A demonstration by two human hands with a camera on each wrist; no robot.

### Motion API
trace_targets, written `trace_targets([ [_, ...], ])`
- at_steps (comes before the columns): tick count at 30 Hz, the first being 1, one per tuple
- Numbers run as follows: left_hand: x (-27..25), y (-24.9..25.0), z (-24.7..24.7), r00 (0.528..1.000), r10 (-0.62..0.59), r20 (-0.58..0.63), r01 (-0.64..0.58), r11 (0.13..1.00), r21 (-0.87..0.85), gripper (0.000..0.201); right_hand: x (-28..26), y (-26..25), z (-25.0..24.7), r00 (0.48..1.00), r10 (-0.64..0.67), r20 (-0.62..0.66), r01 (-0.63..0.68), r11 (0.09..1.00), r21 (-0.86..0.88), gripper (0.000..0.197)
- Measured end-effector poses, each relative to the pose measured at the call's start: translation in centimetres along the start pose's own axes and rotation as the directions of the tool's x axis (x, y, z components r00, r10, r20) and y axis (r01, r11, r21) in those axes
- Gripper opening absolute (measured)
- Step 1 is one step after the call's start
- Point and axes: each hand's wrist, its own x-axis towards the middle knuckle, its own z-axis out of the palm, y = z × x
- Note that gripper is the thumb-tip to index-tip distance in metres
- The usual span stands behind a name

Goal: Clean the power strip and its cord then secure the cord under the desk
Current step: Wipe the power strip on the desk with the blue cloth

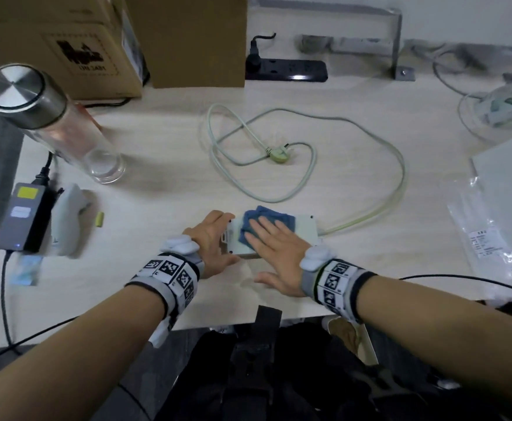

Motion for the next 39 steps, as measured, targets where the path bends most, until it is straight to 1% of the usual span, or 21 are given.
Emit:
trace_targets([
  [2,-0.1,0.3,-0.3,0.999,-0.014,0.029,0.015,1.000,-0.024,0.071,2.2,-2.5,-0.7,1.000,0.016,0.011,-0.017,0.998,0.060,0.077],
  [4,0.1,0.6,-1.0,0.997,-0.034,0.063,0.036,0.999,-0.027,0.068,2.8,-3.0,-2.2,0.999,0.045,0.009,-0.045,0.992,0.118,0.064],
  [6,0.5,1.2,-2.3,0.990,-0.036,0.138,0.030,0.999,0.043,0.072,1.8,-1.8,-3.6,0.998,0.068,-0.012,-0.065,0.986,0.153,0.052],
  [8,0.7,1.8,-4.0,0.971,-0.036,0.234,0.015,0.996,0.092,0.065,-0.2,0.3,-4.2,0.994,0.102,-0.051,-0.084,0.959,0.272,0.042],
  [11,1.2,1.4,-6.1,0.879,-0.070,0.471,0.104,0.994,-0.046,0.050,-3.2,2.7,-4.6,0.959,0.182,-0.216,-0.092,0.924,0.371,0.034],
  [13,1.3,0.8,-7.0,0.823,-0.099,0.559,0.171,0.982,-0.078,0.061,-4.3,3.1,-4.9,0.927,0.276,-0.256,-0.151,0.896,0.419,0.036],
  [14,1.3,0.5,-7.1,0.819,-0.108,0.563,0.183,0.980,-0.078,0.069,-4.5,3.2,-4.9,0.915,0.318,-0.246,-0.184,0.875,0.447,0.038],
  [16,1.2,0.3,-7.1,0.835,-0.112,0.540,0.185,0.979,-0.084,0.072,-4.5,3.2,-4.7,0.910,0.348,-0.225,-0.202,0.846,0.493,0.043],
  [18,0.9,0.5,-7.1,0.874,-0.136,0.467,0.195,0.978,-0.080,0.058,-4.1,3.3,-4.1,0.909,0.320,-0.268,-0.150,0.849,0.506,0.039],
  [21,0.1,0.9,-6.9,0.955,-0.133,0.265,0.121,0.991,0.062,0.053,-2.9,3.6,-3.9,0.877,0.344,-0.335,-0.126,0.838,0.531,0.022],
  [23,-0.6,1.5,-6.1,0.994,-0.063,0.084,0.053,0.992,0.115,0.056,-2.4,3.8,-4.2,0.859,0.365,-0.359,-0.128,0.832,0.539,0.022],
  [24,-0.9,1.7,-5.7,1.000,-0.003,0.019,0.002,0.996,0.092,0.060,-2.3,3.9,-4.2,0.857,0.362,-0.366,-0.126,0.836,0.534,0.023],
  [26,-1.2,1.7,-4.5,0.996,0.075,-0.043,-0.072,0.995,0.066,0.050,-2.7,4.3,-4.1,0.863,0.333,-0.380,-0.110,0.858,0.502,0.020],
  [28,-1.3,1.9,-3.7,0.992,0.086,-0.097,-0.079,0.994,0.081,0.037,-3.6,5.1,-3.7,0.847,0.296,-0.441,-0.076,0.890,0.450,0.018],
  [30,-1.3,1.8,-3.2,0.986,0.091,-0.139,-0.081,0.994,0.073,0.033,-4.6,6.0,-3.7,0.814,0.265,-0.518,-0.045,0.916,0.398,0.020],
  [31,-1.5,1.8,-3.2,0.986,0.090,-0.138,-0.082,0.995,0.064,0.032,-4.8,6.1,-3.7,0.814,0.210,-0.541,-0.017,0.941,0.339,0.022],
  [32,-1.6,1.7,-3.0,0.984,0.105,-0.146,-0.098,0.994,0.051,0.032,-4.7,5.7,-3.6,0.839,0.124,-0.531,0.011,0.970,0.243,0.024],
  [34,-1.9,1.4,-2.8,0.977,0.133,-0.167,-0.131,0.991,0.020,0.033,-3.6,3.6,-3.0,0.904,-0.008,-0.428,0.043,0.996,0.072,0.033],
  [35,-2.0,1.3,-2.7,0.975,0.140,-0.173,-0.141,0.990,0.006,0.034,-2.7,2.3,-2.5,0.908,-0.032,-0.417,0.064,0.996,0.065,0.043],
  [37,-2.0,1.0,-2.5,0.970,0.154,-0.187,-0.159,0.987,-0.011,0.035,-0.2,-0.4,-1.3,0.878,-0.067,-0.474,0.140,0.983,0.120,0.058],
  [39,-1.7,0.6,-2.4,0.972,0.132,-0.196,-0.146,0.987,-0.061,0.039,2.5,-2.6,-1.8,0.847,-0.123,-0.517,0.207,0.972,0.108,0.046],
])
